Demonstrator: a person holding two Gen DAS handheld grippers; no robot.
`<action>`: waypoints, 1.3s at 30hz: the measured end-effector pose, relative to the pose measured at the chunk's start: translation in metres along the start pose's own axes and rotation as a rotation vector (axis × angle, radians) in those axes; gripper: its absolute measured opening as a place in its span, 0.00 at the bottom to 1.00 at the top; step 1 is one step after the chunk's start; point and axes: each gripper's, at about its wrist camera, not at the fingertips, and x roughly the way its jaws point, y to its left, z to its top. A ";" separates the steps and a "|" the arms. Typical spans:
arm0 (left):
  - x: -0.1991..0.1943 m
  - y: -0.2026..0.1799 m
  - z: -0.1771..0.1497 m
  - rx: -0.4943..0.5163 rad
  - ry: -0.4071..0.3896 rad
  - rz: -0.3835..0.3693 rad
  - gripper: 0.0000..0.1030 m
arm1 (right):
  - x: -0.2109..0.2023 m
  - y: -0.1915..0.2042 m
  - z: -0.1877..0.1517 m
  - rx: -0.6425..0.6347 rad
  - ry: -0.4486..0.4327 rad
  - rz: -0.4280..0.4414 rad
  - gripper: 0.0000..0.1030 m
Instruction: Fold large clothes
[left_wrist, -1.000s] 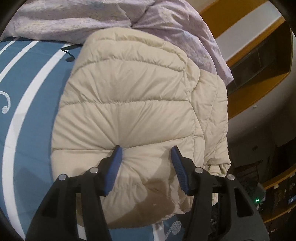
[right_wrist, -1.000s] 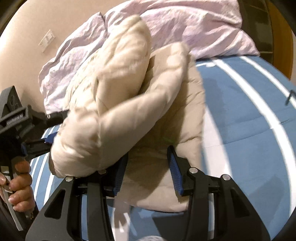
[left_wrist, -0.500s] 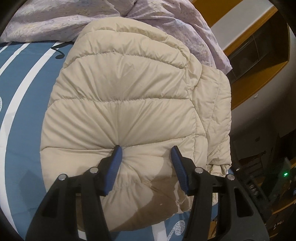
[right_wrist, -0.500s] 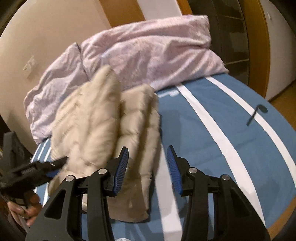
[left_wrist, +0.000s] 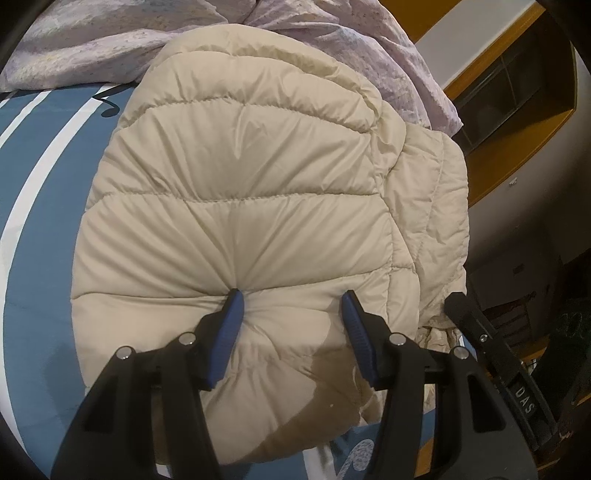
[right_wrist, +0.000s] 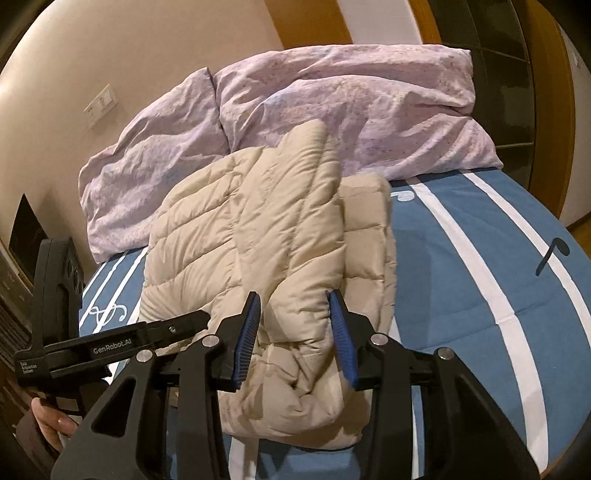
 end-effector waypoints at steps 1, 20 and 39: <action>0.000 0.000 -0.001 0.002 0.000 0.000 0.54 | 0.001 0.001 -0.001 -0.007 -0.003 -0.007 0.39; 0.007 -0.008 -0.006 0.051 0.001 0.008 0.56 | -0.014 0.011 0.004 -0.068 -0.114 0.023 0.35; -0.011 -0.005 -0.005 0.073 0.001 -0.024 0.55 | 0.050 -0.019 -0.026 -0.020 0.115 -0.055 0.32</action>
